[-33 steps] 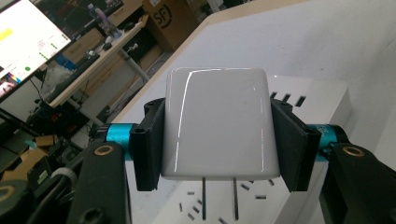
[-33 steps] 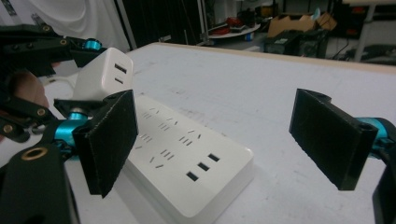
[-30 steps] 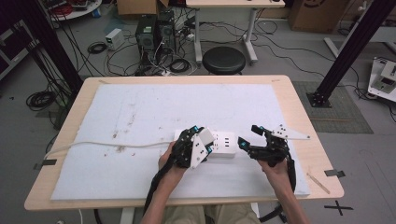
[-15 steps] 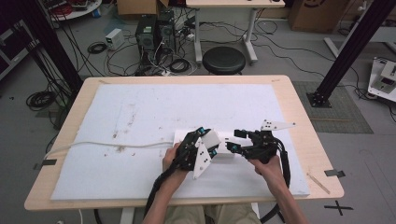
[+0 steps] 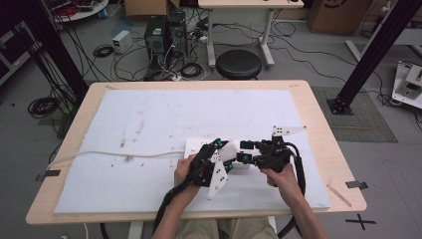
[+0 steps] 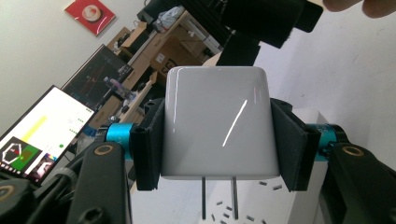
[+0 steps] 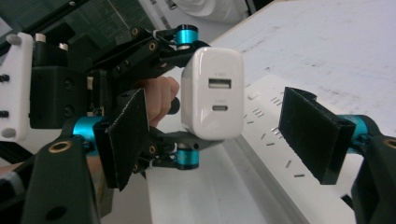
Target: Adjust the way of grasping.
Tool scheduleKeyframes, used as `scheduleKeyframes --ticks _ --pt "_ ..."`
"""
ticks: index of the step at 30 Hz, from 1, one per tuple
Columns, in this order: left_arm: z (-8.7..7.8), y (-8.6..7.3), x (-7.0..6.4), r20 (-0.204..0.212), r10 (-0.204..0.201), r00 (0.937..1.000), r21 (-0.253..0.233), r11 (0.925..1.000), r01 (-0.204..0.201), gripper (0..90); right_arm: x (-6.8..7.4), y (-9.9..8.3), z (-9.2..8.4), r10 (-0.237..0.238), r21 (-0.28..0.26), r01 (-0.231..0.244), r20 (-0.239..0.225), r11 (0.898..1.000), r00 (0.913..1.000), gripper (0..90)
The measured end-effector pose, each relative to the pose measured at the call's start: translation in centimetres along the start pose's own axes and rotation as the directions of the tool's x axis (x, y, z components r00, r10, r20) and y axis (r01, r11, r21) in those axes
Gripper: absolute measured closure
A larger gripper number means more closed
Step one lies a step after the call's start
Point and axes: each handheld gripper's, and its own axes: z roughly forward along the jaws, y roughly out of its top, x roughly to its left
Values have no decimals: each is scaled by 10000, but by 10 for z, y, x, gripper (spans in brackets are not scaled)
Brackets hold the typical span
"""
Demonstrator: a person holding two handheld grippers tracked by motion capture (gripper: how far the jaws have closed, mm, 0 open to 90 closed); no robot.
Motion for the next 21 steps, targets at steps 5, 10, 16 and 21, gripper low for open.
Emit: scheduleKeyframes --ticks 5,10,16,21 --pt "1 1 -3 170 86 9998 -18 10000 -86 426 -2 0 3 113 52 -112 -236 9999 9997 256" --pt "2 2 -4 167 86 9998 -76 9999 -85 426 -3 1 6 169 135 -165 -299 9998 9994 265" --pt "3 4 -6 232 58 9997 -150 9999 -54 425 -4 1 11 237 250 -227 -376 9994 9990 322" --pt "4 5 -6 223 101 9997 -175 9998 -97 425 -5 1 13 243 238 -233 -424 9994 9988 337"
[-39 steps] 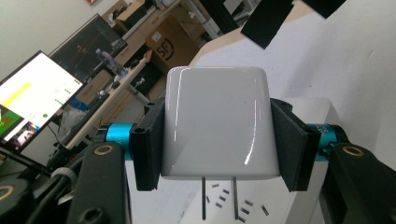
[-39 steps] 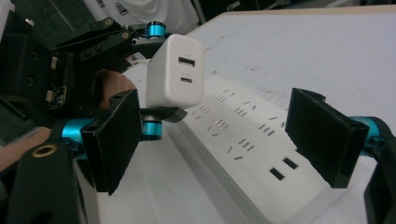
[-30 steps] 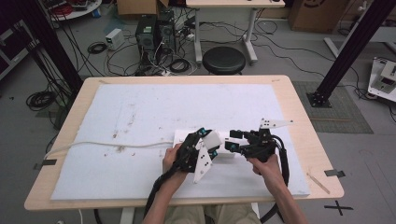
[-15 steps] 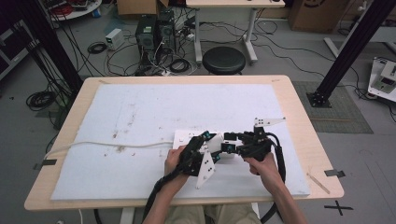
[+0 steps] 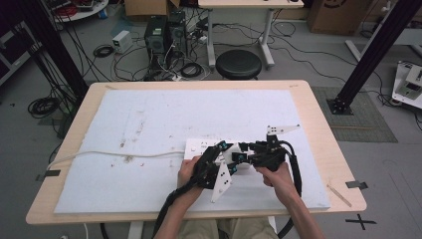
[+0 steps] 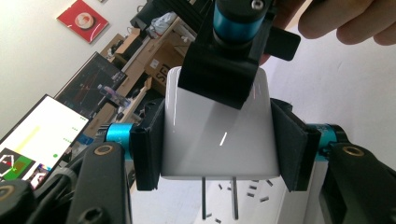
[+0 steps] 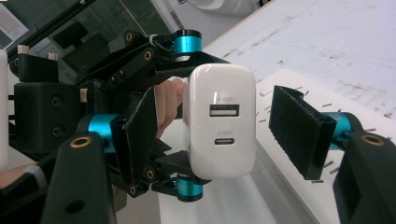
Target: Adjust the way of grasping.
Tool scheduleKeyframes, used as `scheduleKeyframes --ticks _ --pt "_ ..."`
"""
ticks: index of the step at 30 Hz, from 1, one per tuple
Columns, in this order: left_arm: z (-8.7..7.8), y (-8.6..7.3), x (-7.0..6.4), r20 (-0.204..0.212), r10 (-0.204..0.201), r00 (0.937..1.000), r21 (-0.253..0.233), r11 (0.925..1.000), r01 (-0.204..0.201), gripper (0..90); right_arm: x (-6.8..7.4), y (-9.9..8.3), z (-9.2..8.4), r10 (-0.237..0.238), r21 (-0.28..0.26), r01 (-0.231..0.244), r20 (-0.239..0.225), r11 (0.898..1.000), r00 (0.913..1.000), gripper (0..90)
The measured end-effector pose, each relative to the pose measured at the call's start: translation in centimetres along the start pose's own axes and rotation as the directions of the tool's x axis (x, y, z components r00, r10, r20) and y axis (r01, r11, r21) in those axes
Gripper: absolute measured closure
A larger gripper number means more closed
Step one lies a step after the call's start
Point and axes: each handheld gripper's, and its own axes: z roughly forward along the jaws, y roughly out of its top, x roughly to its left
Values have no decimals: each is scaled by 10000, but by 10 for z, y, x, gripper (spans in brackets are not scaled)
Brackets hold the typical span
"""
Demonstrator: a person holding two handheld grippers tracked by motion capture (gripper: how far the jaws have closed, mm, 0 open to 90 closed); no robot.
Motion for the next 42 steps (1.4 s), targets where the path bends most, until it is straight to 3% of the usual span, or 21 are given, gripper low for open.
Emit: scheduleKeyframes --ticks 6,24,34,42 --pt "1 0 0 37 29 10000 -2 10000 -29 425 -1 0 2 82 58 -82 -44 9999 10000 364" --pt "0 1 -1 57 25 10000 -139 9999 -24 425 -1 0 4 -173 126 176 -226 9998 9996 591" --pt "1 1 -2 69 247 9997 -98 9996 -246 425 -4 0 3 -72 230 81 -386 9997 9992 629" --pt "3 0 -4 38 253 9997 112 9996 -253 424 -3 0 4 -128 326 128 -7 9994 9999 633"
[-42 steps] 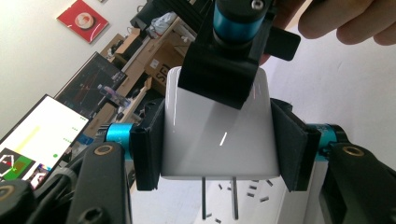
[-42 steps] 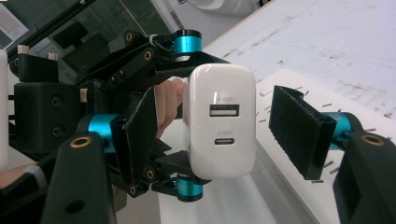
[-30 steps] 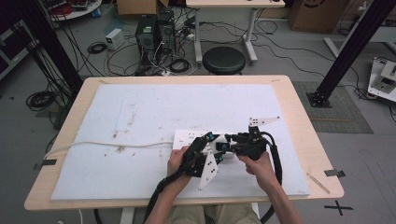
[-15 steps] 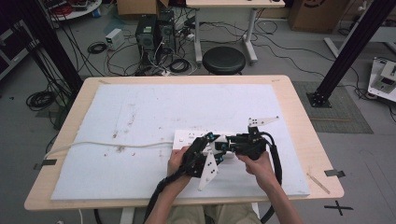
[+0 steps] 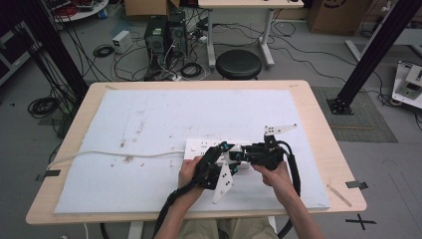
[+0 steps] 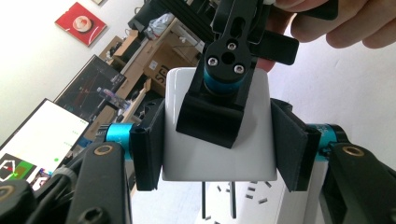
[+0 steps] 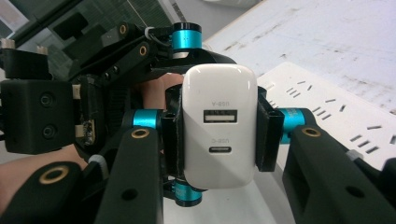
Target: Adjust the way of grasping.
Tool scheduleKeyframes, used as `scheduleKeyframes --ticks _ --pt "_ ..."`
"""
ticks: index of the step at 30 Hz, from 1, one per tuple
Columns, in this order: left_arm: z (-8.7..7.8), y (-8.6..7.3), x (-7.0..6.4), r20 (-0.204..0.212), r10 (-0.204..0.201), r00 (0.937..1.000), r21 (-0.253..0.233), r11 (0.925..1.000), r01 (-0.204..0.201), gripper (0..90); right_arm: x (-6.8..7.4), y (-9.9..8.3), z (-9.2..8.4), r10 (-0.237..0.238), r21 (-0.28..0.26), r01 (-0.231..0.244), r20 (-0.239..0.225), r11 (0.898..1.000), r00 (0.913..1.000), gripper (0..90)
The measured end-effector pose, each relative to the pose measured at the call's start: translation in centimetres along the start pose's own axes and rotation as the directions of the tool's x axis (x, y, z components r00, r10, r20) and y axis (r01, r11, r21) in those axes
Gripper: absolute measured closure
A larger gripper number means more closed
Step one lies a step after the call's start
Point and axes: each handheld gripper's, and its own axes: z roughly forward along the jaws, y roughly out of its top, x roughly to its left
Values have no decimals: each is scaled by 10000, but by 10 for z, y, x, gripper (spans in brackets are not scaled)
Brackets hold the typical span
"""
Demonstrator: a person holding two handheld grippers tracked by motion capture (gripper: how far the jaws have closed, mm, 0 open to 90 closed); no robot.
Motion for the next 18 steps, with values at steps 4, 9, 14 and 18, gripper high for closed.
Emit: scheduleKeyframes --ticks 4,9,14,18 --pt "1 0 0 25 -52 10000 56 10000 52 423 1 0 0 -11 62 10 167 10000 9999 634" --pt "3 -2 1 -58 -314 9995 201 9993 315 396 1 0 1 -169 28 168 307 9999 9994 634" --pt "3 -7 9 103 -1440 9895 57 9896 1440 176 1 0 -2 -51 -128 56 364 9999 9993 633" --pt "-1 -11 12 164 -1734 9847 -182 9846 1737 177 0 -1 -3 -95 -168 102 452 9998 9989 633"
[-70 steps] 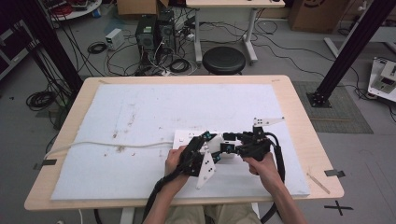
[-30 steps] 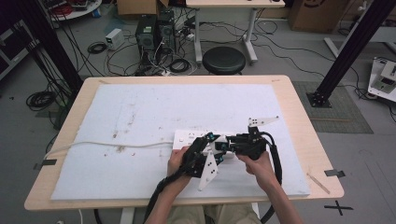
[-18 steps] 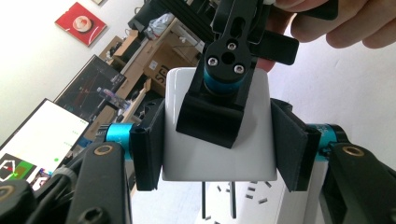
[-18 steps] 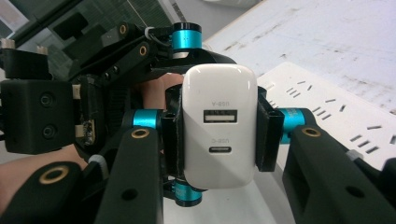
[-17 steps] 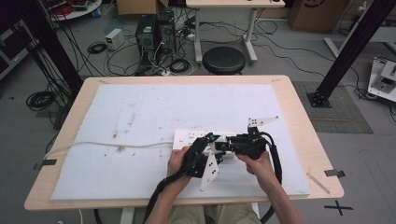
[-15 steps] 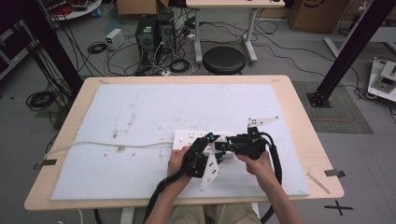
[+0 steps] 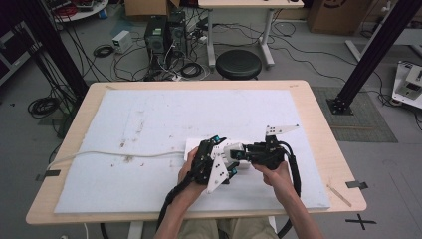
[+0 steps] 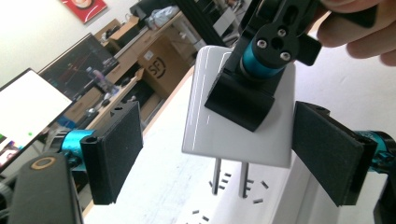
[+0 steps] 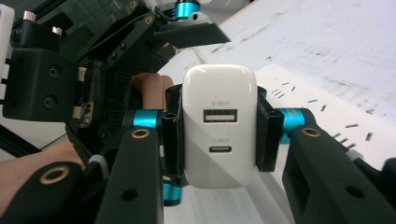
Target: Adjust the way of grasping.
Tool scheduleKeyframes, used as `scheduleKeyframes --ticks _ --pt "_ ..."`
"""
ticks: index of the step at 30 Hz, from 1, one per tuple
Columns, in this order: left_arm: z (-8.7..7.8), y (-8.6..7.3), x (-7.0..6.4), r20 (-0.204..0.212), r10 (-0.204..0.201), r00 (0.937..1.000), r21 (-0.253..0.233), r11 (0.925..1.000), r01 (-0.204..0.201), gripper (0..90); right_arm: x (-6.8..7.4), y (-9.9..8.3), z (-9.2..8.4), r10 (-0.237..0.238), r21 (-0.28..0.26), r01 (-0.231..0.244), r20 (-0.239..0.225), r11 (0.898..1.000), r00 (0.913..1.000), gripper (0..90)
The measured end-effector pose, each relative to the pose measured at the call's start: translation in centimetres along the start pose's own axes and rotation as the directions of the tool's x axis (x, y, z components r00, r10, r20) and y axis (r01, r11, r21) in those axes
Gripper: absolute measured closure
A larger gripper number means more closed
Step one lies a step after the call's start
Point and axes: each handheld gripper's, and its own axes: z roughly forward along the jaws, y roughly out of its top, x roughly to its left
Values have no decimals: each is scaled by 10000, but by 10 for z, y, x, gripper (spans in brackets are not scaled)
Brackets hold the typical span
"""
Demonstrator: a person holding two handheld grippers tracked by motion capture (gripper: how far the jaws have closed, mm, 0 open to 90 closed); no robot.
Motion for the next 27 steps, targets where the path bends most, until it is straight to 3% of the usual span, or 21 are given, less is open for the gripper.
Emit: scheduleKeyframes --ticks 6,8,10,14,18,22,24,26,27 --pt "-2 -2 2 336 -245 9991 -17 9997 246 177 -1 0 -2 16 -98 -14 107 10000 9999 633" --pt "-3 -3 5 524 -569 9970 -6 9984 570 177 -1 0 -3 19 -117 -17 175 9999 9998 633" --pt "-4 -4 7 813 -971 9919 21 9953 972 177 -2 0 -4 -57 -187 63 312 9998 9995 633" --pt "-7 -7 13 1010 -1689 9805 117 9856 1685 177 -2 0 -8 -161 -80 165 562 9998 9983 633" --pt "-13 -9 19 1121 -2345 9656 137 9720 2344 177 -4 -1 -12 -202 -328 226 717 9992 9972 633" --pt "-24 -14 27 978 -3048 9474 231 9524 3040 177 -3 -1 -19 -341 -522 392 967 9979 9947 633" --pt "-29 -17 31 856 -3466 9341 158 9379 3466 177 -2 -2 -22 -385 -571 451 1109 9974 9931 633" --pt "-36 -22 36 652 -3987 9148 129 9170 3987 177 0 -2 -25 -439 -502 509 1312 9974 9904 632" --pt "-40 -25 39 489 -4122 9098 192 9111 4117 177 0 -2 -26 -461 -525 534 1312 9972 9903 633"
